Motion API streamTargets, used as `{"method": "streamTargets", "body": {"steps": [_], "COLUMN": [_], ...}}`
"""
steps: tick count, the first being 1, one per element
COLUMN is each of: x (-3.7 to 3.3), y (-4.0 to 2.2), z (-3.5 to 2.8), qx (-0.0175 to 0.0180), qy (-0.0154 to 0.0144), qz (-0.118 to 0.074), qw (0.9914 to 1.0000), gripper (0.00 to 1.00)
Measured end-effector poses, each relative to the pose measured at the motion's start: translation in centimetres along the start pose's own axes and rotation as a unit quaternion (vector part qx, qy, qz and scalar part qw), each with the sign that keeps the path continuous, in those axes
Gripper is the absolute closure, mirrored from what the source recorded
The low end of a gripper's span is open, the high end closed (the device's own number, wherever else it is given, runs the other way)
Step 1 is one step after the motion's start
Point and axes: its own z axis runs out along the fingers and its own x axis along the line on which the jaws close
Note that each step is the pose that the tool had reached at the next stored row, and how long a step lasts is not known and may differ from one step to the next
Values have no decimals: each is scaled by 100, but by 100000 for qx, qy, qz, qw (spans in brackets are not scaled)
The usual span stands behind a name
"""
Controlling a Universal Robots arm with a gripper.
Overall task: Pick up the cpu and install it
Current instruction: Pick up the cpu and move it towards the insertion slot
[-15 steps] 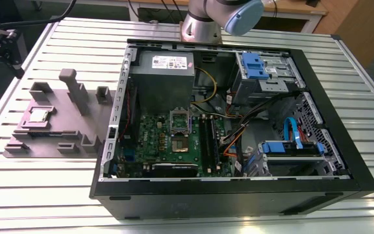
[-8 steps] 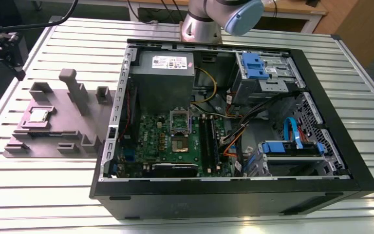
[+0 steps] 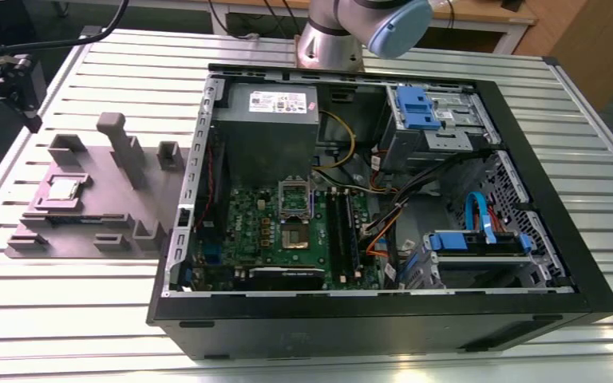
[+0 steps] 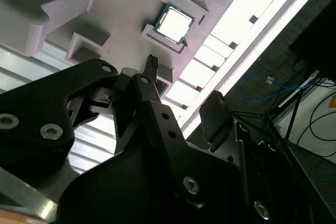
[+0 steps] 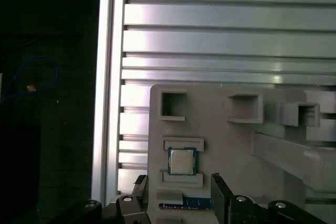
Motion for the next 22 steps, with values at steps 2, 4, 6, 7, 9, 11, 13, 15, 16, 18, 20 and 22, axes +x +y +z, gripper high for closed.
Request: {"method": "streamTargets", "body": {"steps": [2, 4, 6, 7, 9, 11, 13, 15, 16, 18, 20, 22], "x": [-9, -22, -39, -47, -54, -55, -56, -56, -55, -56, -56, -56], "y": [-1, -1, -1, -1, -1, -2, -3, -3, -3, -3, -3, -4], "z": [1, 1, 3, 4, 11, 21, 34, 42, 43, 49, 54, 68], "qx": [-3, 3, 3, 1, -4, 1, 0, 5, 9, 1, 1, 2], "qy": [-5, 8, 10, 9, -1, 10, 7, 18, 25, 12, 9, 10], "qz": [-23, -17, -14, -12, -8, -10, -14, -13, -14, -13, -11, -13], "qw": [100000, 100000, 100000, 100000, 100000, 100000, 100000, 100000, 100000, 100000, 100000, 100000], "gripper": [41, 41, 41, 41, 41, 41, 41, 41, 41, 41, 41, 41]}}
